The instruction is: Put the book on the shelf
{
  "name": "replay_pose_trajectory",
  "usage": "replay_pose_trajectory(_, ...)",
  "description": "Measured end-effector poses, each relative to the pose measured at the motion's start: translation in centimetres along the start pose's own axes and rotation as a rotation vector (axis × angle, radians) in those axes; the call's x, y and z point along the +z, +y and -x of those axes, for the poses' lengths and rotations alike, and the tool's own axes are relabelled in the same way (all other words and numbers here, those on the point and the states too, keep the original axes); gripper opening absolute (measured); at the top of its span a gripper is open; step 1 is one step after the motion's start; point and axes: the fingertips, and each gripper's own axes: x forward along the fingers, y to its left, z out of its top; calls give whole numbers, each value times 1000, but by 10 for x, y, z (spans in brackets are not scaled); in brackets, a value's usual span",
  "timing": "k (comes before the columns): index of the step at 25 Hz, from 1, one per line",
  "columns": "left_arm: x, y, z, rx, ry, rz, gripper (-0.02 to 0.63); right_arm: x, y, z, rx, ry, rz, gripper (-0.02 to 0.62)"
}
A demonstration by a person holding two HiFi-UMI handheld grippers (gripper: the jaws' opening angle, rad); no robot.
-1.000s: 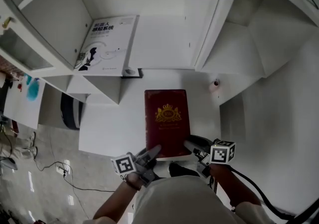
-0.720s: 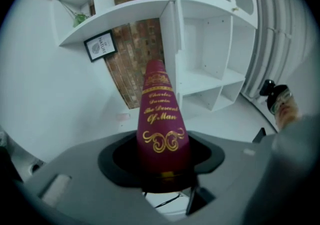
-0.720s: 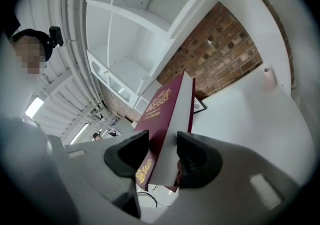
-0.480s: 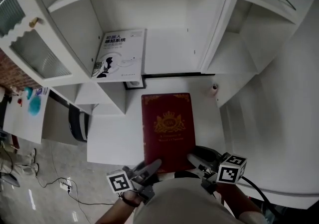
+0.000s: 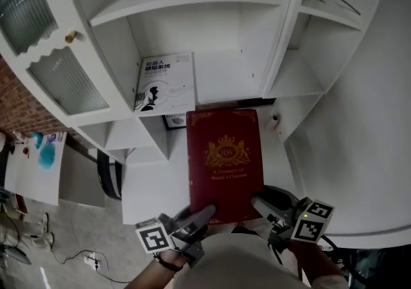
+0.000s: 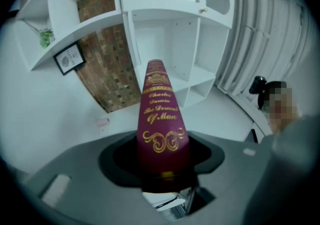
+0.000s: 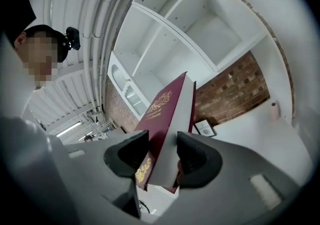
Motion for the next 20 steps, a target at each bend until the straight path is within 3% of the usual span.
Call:
replay_pose_trajectory(5, 41, -9, 9, -19, 7, -46, 261, 22, 21, -30, -5, -51, 75, 176)
replay_pose_trajectory(11, 97, -15, 17, -30, -18, -45, 261, 57, 45, -73, -8, -100, 174, 176)
replay_pose_trajectory(20, 157, -13, 4, -13, -99, 88, 262, 99, 46, -122, -28, -90, 267, 161)
